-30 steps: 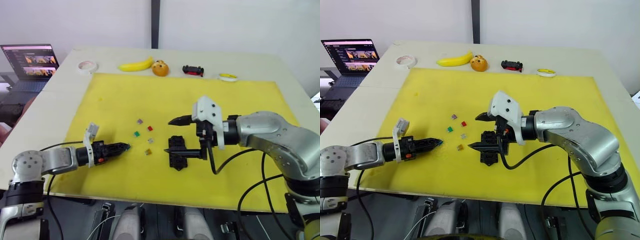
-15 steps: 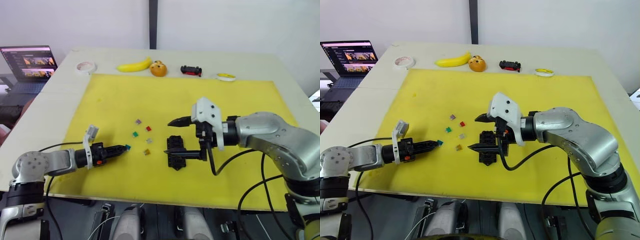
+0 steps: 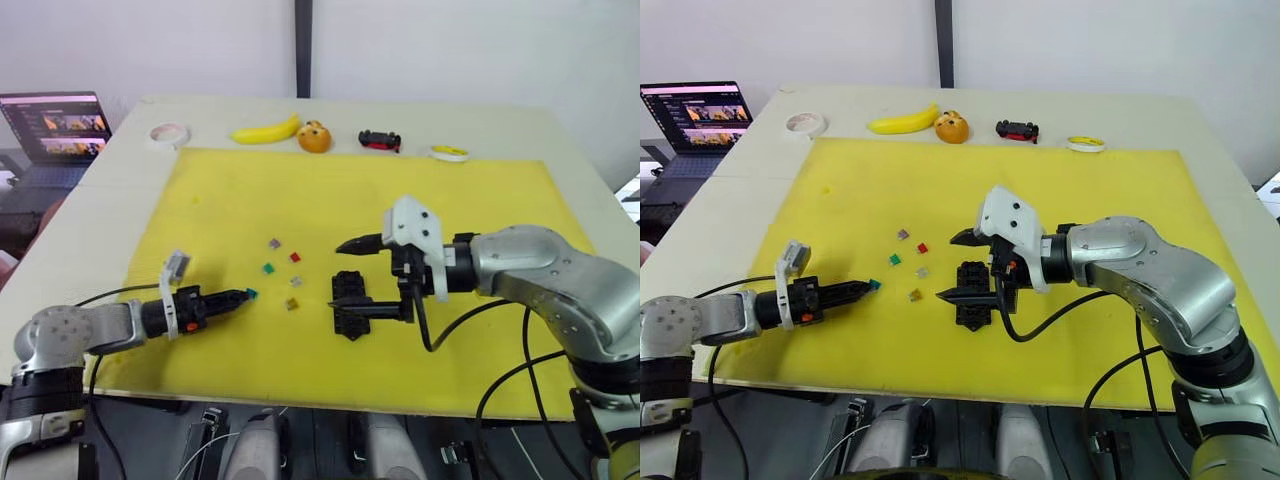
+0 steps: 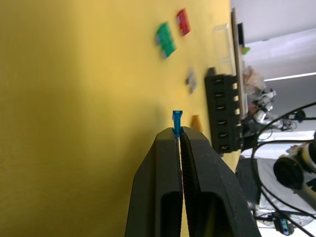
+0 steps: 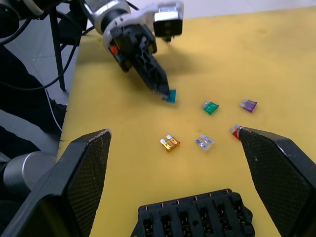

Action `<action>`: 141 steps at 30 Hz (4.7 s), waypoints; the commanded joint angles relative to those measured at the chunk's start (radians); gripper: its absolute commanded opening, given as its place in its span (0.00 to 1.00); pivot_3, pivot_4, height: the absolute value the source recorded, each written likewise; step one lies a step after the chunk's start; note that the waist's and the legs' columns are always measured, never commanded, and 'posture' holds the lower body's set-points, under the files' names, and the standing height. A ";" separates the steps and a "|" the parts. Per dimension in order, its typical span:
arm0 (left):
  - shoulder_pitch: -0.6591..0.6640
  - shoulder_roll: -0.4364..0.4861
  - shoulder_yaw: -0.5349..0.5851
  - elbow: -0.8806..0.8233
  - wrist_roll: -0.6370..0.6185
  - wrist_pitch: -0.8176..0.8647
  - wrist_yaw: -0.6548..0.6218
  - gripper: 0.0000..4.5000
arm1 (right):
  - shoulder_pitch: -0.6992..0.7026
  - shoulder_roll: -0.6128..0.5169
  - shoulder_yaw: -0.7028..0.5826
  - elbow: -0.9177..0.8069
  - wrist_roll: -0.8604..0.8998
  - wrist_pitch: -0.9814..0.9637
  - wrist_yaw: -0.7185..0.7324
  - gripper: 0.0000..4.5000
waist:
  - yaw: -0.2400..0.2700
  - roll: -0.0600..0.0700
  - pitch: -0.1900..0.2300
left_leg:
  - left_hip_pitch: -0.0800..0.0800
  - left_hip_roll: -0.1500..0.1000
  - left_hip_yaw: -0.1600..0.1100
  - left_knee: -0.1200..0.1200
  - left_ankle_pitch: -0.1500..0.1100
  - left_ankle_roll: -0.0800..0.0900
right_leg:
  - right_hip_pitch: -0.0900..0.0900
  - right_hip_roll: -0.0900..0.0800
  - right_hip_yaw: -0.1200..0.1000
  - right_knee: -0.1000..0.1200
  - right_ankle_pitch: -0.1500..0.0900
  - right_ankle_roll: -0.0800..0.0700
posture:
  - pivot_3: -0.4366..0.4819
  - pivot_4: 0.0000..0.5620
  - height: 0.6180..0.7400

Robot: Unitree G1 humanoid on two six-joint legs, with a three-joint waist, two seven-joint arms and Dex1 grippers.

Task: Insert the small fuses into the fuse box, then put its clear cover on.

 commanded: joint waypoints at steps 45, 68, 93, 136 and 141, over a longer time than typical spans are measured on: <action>-0.484 -0.122 -0.098 -0.364 -0.223 -0.355 -0.001 0.00 | -0.131 0.260 -0.262 0.235 1.100 -0.128 -0.799 0.36 | 0.008 -0.001 0.000 | -0.001 0.000 0.000 0.000 0.001 -0.001 | 0.000 0.004 0.002 0.000 0.001 0.001 | 0.48 0.27 0.98; -0.484 -0.147 -0.095 -0.365 -0.315 -0.428 0.103 0.00 | -0.091 0.265 -0.246 0.208 1.177 -0.220 -0.861 0.36 | 0.009 -0.001 0.000 | -0.001 0.000 0.000 0.000 0.001 -0.001 | 0.000 0.004 0.002 0.000 0.001 0.001 | 0.48 0.27 0.98; -0.481 -0.136 -0.106 -0.365 -0.336 -0.424 0.120 0.00 | -0.103 0.275 -0.228 0.199 1.170 -0.245 -0.858 0.36 | 0.009 -0.001 0.000 | -0.001 0.000 0.000 0.000 0.001 -0.001 | 0.000 0.004 0.002 0.000 0.001 0.001 | 0.48 0.27 0.98; -0.402 0.213 -0.113 -0.340 -0.245 -0.285 -0.128 0.98 | -0.066 -0.053 -0.224 0.179 0.886 -0.051 -0.519 0.00 | 0.009 -0.001 0.000 | -0.001 -0.001 0.001 0.000 0.001 -0.001 | 0.000 0.005 0.002 -0.001 0.000 0.001 | 0.48 0.27 0.98; -0.197 0.379 -0.215 -0.508 0.108 -0.432 -0.477 0.98 | 0.010 -0.159 -0.216 0.095 0.634 -0.097 -0.215 0.00 | 0.008 -0.001 0.000 | -0.001 -0.001 0.002 -0.001 0.001 -0.001 | -0.001 0.005 0.002 -0.002 0.000 0.000 | 0.48 0.27 0.98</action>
